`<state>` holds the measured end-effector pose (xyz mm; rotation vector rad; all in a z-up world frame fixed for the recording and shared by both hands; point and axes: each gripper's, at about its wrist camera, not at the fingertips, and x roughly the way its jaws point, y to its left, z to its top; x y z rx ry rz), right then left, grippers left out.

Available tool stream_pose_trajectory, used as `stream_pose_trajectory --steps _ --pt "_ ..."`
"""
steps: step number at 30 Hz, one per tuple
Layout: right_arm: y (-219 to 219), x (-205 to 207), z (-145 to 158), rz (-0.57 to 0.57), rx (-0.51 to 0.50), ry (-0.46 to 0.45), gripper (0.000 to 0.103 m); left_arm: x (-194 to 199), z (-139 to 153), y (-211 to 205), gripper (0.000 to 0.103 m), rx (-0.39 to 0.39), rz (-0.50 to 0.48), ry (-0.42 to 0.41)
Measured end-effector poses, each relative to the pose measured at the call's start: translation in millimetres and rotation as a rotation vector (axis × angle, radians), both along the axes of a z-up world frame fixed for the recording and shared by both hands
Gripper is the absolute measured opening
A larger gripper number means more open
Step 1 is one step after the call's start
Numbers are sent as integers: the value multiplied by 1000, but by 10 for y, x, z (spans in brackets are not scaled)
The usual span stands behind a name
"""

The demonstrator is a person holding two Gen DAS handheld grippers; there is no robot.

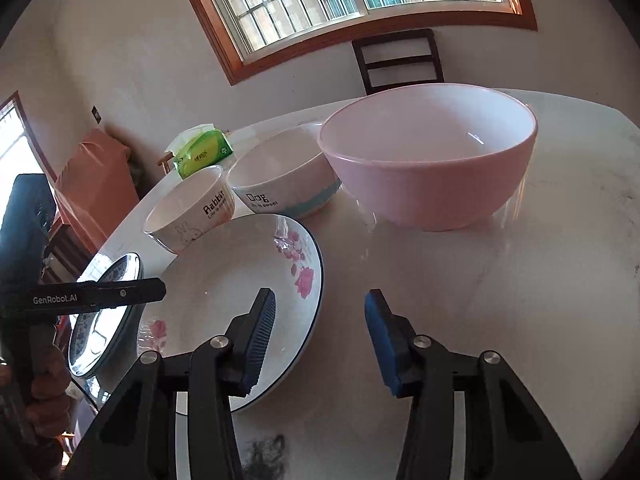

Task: Organize plates and bowls
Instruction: 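Grasp the rim of the white pink-flowered plate with the left tool, then carry the pink-flowered plate onto the blue plate stack and open the tools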

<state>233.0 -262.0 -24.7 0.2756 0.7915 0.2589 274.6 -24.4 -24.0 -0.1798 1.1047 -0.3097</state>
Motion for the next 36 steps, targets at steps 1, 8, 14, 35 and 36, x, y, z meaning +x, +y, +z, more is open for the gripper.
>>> stream_pose_trajectory --steps 1,8,14,35,36 --pt "7 10 -7 4 -3 7 45 10 -19 -8 44 3 -4 1" --pt "146 88 -77 46 -73 73 28 47 -162 8 44 -40 3 28" --pt "224 75 -67 68 -124 71 15 -92 -192 -139 22 99 7 -20" --pt "193 -766 57 20 -24 59 14 -985 36 -59 22 1 44 -74" --pt "215 -800 78 26 -17 58 14 -1028 54 -18 22 -1 50 -78"
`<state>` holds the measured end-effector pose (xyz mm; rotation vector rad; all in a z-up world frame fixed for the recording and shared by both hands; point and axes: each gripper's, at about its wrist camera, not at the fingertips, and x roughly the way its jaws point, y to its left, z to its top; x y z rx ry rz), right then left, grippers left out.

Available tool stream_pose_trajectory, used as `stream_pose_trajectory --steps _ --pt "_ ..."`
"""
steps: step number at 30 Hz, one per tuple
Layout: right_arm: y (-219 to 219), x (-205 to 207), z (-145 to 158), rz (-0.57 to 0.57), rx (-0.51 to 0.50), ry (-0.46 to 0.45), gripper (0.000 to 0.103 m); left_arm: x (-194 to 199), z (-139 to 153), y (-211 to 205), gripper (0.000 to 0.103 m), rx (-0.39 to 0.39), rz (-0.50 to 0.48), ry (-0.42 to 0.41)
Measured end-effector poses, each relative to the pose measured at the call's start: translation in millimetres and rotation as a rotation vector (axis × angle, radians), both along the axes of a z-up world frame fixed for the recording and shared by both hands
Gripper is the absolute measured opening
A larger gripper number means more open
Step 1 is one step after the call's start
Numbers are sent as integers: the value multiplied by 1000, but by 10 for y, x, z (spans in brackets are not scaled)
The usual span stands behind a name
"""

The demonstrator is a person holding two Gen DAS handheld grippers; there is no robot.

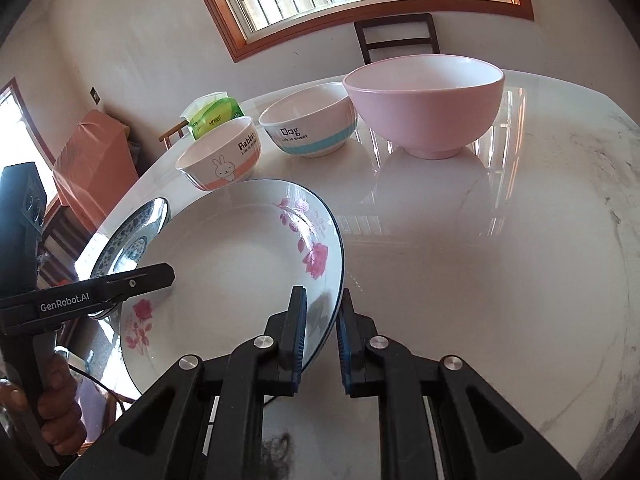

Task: Organize plates and bowls
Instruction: 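Carry the pink-flowered plate onto the blue plate stack and open the tools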

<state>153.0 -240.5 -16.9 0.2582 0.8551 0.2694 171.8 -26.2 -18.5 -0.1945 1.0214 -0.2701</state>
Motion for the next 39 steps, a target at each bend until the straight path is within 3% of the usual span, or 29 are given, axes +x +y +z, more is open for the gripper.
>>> stream_pose_trajectory --steps 17,39 --pt "866 -108 266 167 -30 -48 14 -404 216 995 22 -64 178 -28" --pt "1774 332 234 318 -97 -60 14 -284 233 1885 22 -90 340 -54"
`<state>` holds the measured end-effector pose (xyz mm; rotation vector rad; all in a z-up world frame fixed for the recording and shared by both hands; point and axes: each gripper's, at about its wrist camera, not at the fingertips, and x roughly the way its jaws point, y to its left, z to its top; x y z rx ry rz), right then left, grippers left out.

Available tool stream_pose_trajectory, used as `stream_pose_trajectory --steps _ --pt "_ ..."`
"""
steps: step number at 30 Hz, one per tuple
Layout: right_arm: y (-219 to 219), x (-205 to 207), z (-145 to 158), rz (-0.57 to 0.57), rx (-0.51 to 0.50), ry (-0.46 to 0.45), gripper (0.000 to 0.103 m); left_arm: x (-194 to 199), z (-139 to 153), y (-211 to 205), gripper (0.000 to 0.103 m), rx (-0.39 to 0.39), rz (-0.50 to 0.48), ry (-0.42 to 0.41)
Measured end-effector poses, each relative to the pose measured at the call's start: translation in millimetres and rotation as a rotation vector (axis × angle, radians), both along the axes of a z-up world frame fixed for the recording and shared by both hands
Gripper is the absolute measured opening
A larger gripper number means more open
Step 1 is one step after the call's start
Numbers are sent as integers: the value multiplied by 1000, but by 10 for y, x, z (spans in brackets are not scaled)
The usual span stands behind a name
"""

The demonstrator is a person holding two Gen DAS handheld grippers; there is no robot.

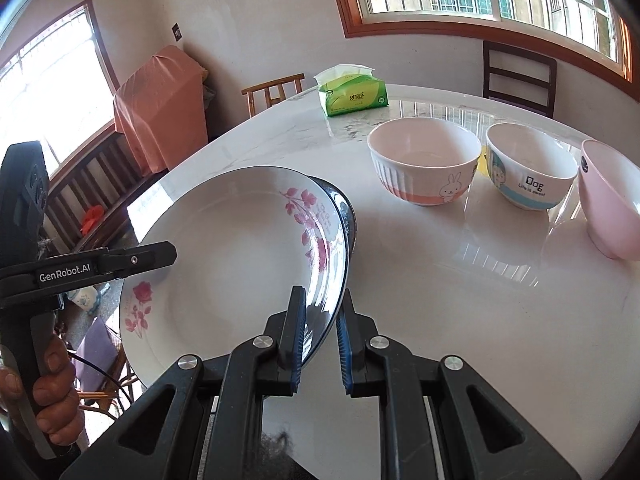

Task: Organize plates and bowls
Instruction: 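Carry the pink-flowered plate onto the blue plate stack and open the tools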

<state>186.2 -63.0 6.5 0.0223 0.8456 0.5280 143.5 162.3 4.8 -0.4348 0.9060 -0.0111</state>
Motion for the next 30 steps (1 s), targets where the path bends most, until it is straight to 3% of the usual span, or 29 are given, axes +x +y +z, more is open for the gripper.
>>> stream_pose_trajectory --steps 30 --pt "370 268 -162 35 -78 -60 15 350 -277 329 22 -34 19 47"
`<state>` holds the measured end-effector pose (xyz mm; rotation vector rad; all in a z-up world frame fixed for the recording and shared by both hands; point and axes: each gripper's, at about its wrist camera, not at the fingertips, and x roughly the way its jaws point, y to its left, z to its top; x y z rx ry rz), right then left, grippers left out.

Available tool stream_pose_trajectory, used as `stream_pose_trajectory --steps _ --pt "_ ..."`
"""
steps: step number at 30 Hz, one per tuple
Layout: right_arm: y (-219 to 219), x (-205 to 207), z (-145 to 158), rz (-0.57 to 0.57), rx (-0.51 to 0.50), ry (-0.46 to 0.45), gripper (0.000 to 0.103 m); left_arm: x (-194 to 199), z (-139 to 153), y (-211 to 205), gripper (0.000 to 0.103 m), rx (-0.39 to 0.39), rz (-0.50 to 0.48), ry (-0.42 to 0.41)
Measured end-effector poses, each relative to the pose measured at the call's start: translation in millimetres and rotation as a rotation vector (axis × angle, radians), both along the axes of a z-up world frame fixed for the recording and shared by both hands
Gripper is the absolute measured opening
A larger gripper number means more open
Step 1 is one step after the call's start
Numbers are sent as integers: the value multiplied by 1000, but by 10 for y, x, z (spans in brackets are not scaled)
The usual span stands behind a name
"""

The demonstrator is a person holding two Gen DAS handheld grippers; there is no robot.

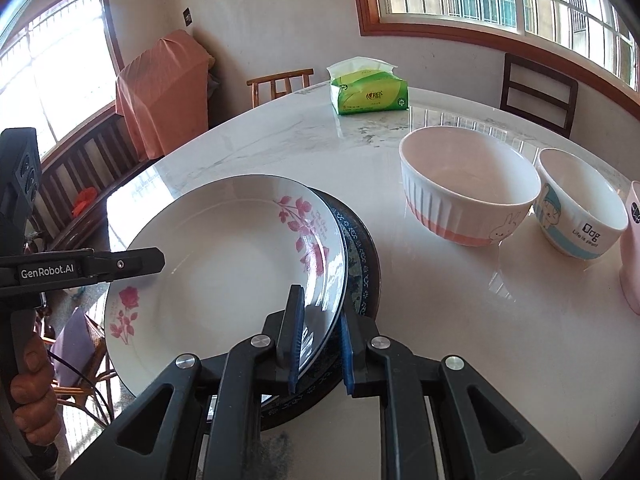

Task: Organize plates and bowls
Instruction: 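Carry the pink-flowered plate onto the blue plate stack and open the tools, then move to the pink bowl and grasp its rim with the left tool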

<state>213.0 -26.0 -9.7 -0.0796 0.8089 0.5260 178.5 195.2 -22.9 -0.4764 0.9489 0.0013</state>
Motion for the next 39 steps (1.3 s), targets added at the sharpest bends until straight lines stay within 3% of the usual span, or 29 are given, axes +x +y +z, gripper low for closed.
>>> stream_pose_trajectory --steps 6,21,28,33,39 --pt "8 16 -10 14 1 -26 16 -2 -4 13 22 0 3 -9" --pt "43 -40 -51 26 24 -72 33 -56 8 13 24 21 20 -45" --pt "-58 -48 -7 32 117 -92 51 -139 139 -34 29 135 57 -97" --pt "-378 -59 43 -38 290 -122 57 -272 256 -91 35 163 80 -131" --pt "-647 -153 72 -132 323 -174 59 -429 365 -478 35 180 -28 -159"
